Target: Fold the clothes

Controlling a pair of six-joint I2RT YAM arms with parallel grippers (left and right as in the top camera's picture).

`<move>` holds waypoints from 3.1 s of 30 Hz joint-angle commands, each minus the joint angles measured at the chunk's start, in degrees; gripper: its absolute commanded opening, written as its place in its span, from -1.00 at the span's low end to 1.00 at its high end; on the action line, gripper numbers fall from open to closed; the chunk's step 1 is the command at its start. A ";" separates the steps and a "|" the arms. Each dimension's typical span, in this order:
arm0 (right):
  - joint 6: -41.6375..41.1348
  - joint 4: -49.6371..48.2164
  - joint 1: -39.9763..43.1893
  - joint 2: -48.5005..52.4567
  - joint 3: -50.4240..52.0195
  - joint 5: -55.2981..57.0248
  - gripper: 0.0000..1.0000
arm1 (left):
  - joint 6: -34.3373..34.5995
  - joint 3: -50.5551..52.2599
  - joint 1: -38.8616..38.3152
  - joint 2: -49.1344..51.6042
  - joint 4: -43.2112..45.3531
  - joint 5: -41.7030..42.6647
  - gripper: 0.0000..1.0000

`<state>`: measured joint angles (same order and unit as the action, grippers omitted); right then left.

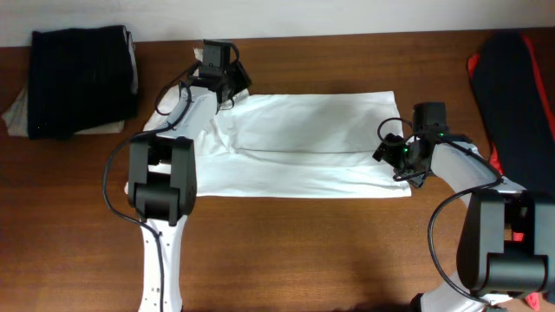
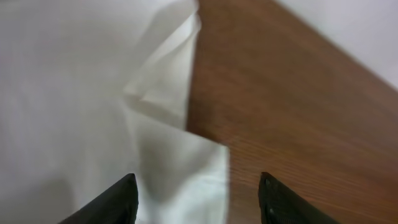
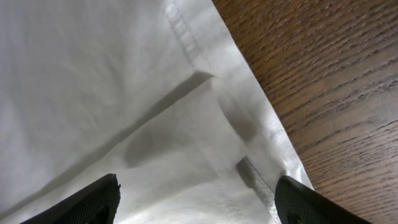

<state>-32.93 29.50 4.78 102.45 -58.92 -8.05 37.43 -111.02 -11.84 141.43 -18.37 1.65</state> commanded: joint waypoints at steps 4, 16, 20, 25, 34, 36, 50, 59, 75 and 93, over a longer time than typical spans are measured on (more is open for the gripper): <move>0.09 0.02 -0.33 0.26 0.52 1.03 0.67 | 0.33 -0.46 0.48 1.95 -0.70 -2.56 0.22; 0.09 0.02 -0.33 0.26 0.52 1.03 0.66 | 0.04 -0.46 0.48 2.10 2.71 -3.74 -0.88; 0.11 0.09 -0.20 -0.09 0.15 1.01 0.64 | 0.04 -0.46 0.48 2.10 3.13 -4.48 -0.99; 5.38 1.95 -0.22 -5.18 -7.13 1.01 0.80 | 0.07 -0.46 0.55 2.10 3.85 -4.48 -0.99; 16.87 -5.40 -0.44 -4.52 -21.38 1.18 0.87 | 0.11 -0.46 0.24 2.10 5.66 -4.24 -0.99; 16.87 -7.45 -0.44 -2.38 -21.40 1.22 0.75 | 0.11 -0.46 -0.02 2.10 5.92 -4.26 -0.99; 16.85 -18.34 -3.98 20.50 -26.82 6.71 0.65 | 0.11 -0.46 -0.28 2.10 5.95 -2.71 -0.99; 16.92 -18.91 -4.72 22.84 -27.67 16.13 0.66 | 0.20 -0.46 -0.42 2.10 5.97 -2.67 -0.98; 16.83 -21.22 -4.76 25.55 -27.65 16.11 0.40 | 0.33 -0.46 -0.50 2.10 6.84 -2.69 -0.98; 15.96 -21.35 -4.74 26.73 -27.63 17.88 -0.31 | 0.31 -0.46 -0.48 2.10 7.45 -2.71 -0.97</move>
<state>-16.47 8.25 0.36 128.44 -85.58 7.60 37.58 -111.22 -12.01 142.96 -11.27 -1.52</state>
